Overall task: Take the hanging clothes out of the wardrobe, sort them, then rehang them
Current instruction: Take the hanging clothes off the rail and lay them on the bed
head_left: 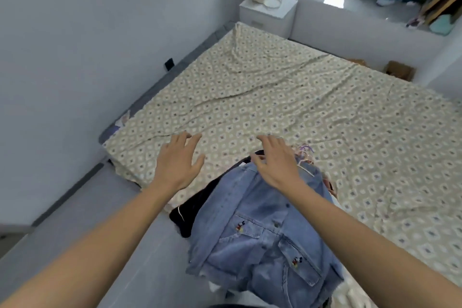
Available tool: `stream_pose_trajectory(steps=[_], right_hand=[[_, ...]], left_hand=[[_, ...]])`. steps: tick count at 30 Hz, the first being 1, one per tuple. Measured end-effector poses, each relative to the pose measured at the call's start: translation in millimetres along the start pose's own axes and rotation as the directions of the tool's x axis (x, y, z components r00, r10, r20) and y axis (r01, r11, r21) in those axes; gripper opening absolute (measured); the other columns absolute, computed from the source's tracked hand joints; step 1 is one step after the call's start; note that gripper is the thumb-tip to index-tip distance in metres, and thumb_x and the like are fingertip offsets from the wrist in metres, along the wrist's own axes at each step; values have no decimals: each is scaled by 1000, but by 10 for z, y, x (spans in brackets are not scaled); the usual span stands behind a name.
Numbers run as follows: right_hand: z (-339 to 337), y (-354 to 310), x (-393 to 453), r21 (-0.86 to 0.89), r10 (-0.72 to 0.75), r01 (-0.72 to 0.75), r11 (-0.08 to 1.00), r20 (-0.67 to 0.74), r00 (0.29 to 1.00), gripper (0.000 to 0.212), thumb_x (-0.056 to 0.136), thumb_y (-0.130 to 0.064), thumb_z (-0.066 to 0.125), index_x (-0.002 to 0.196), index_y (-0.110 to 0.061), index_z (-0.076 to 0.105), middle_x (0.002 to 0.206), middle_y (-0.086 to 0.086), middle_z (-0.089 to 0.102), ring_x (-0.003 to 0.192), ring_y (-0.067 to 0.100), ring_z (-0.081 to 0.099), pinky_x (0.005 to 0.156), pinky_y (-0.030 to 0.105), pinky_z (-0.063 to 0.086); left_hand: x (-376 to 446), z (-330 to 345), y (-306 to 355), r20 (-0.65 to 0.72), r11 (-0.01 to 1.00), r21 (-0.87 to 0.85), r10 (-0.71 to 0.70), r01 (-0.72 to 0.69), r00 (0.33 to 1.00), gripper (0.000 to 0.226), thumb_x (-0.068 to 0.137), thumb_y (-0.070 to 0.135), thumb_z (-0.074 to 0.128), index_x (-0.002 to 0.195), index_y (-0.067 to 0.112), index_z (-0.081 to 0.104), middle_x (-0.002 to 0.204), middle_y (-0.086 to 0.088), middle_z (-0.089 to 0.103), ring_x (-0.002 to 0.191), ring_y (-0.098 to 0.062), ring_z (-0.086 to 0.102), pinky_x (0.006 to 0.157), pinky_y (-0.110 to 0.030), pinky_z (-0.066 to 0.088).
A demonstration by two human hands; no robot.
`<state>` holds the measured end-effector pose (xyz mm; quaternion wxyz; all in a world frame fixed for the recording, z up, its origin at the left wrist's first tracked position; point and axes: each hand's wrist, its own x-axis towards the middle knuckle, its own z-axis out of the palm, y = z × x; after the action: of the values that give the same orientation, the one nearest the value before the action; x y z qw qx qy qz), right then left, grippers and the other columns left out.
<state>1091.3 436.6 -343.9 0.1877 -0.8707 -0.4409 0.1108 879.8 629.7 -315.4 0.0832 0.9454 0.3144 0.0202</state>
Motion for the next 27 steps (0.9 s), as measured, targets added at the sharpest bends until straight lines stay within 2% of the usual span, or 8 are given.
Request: stream_pose_trajectory(steps=[3,6,8,10,14,19,21,27], right_hand=[[76,-854,15,13,-197,197,980,4,980,57,104,-53,48,150,-21,45,142,1,52,129,27,46,101,46,42],[258,-1824,-185,50,-381,380,923,0,925,56,102,-53,50,148,-21,48,140,0,53,126,27,46,97,46,42],[418,-2527,-436,101,-510,506,856,17,860,56,100,-54,49,146,-22,49,137,-1,54,123,26,47,96,46,44],[593,-3195,-781,157,-643,630,761,56,763,56,98,-54,49,144,-22,51,134,0,55,120,26,48,95,46,44],[889,-4263,-1547,247,-841,806,538,93,533,59,98,-56,49,143,-19,52,131,3,55,119,28,50,95,47,46],[1096,-5146,-2513,367,-964,893,263,141,226,58,100,-58,44,144,-21,50,129,0,54,118,25,50,92,43,44],[1153,-5423,-2896,424,-985,893,151,146,97,57,100,-58,43,144,-22,49,130,-2,54,118,24,51,92,42,44],[1313,-6061,-4101,533,-956,835,-137,149,-253,61,101,-58,41,149,-21,46,131,1,56,118,26,55,91,43,48]], left_hand=[[-702,-320,-591,-116,991,12,-131,133,985,65,98,57,36,153,24,47,141,-5,55,127,-27,50,94,-45,43],[-1605,-601,-1033,-203,953,17,-292,302,935,61,97,54,44,150,24,50,142,-7,55,127,-28,49,94,-44,42],[-2288,-748,-1242,-259,908,17,-401,419,879,62,96,53,46,149,23,52,142,-9,56,128,-29,48,94,-44,43],[-2996,-874,-1377,-280,841,7,-518,541,808,64,95,54,46,151,23,49,144,-10,55,132,-30,48,98,-46,44],[-4299,-1089,-1499,-350,660,17,-699,751,623,66,98,54,48,157,24,42,151,-8,49,138,-28,43,104,-46,42],[-5720,-1267,-1334,-405,355,-36,-859,934,312,65,99,56,44,156,25,42,146,-4,50,133,-26,46,100,-45,45],[-6213,-1304,-1194,-416,225,-60,-891,972,181,65,99,58,43,155,27,41,144,-2,50,131,-25,47,97,-45,47],[-7524,-1360,-692,-462,-104,-103,-876,989,-140,65,99,58,42,152,22,48,140,-3,54,128,-26,51,95,-44,49]])
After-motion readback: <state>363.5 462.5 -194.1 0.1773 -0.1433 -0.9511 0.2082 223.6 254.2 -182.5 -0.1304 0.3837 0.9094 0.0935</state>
